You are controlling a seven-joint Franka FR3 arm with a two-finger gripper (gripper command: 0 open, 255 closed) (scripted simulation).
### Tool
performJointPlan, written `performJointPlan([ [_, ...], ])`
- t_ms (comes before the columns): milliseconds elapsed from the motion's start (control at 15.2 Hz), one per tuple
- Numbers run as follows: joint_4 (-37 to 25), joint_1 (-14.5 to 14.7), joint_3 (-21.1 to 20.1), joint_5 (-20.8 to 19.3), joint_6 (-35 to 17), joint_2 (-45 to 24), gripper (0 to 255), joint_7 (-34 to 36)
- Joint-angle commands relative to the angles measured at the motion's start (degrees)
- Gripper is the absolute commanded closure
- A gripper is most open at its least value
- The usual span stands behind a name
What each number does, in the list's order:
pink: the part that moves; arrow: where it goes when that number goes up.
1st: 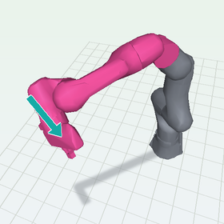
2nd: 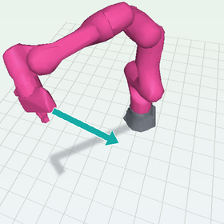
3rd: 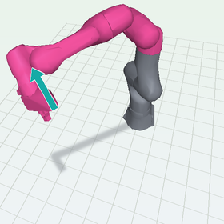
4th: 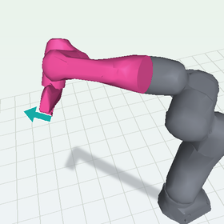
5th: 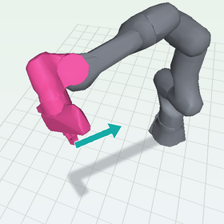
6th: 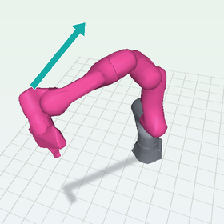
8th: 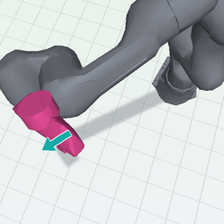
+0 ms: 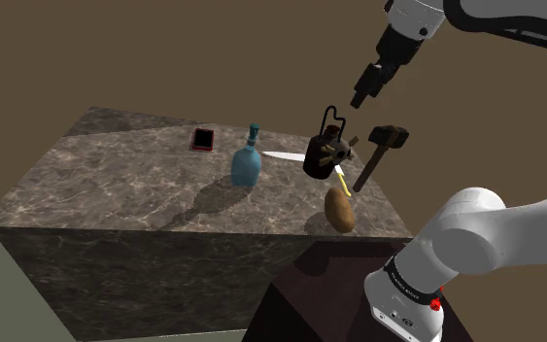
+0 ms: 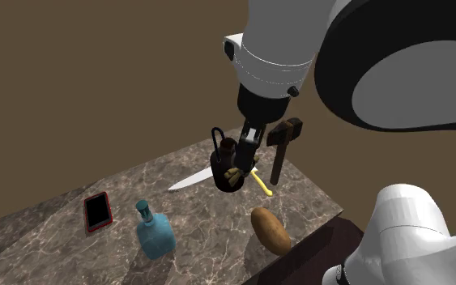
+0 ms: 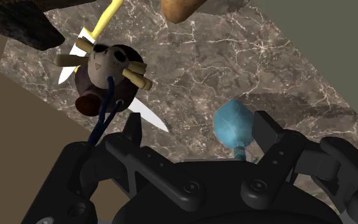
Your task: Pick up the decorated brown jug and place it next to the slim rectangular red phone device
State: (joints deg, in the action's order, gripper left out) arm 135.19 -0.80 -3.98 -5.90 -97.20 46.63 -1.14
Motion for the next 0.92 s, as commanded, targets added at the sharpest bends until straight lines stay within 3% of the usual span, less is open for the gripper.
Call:
performJointPlan([
  [0,0.0,0.0,0.0,0.0,0.0,0.0,0,0.0],
  [858,2.1,-4.4,15.8,-1.4,-16.5,-15.0,0,-11.2],
])
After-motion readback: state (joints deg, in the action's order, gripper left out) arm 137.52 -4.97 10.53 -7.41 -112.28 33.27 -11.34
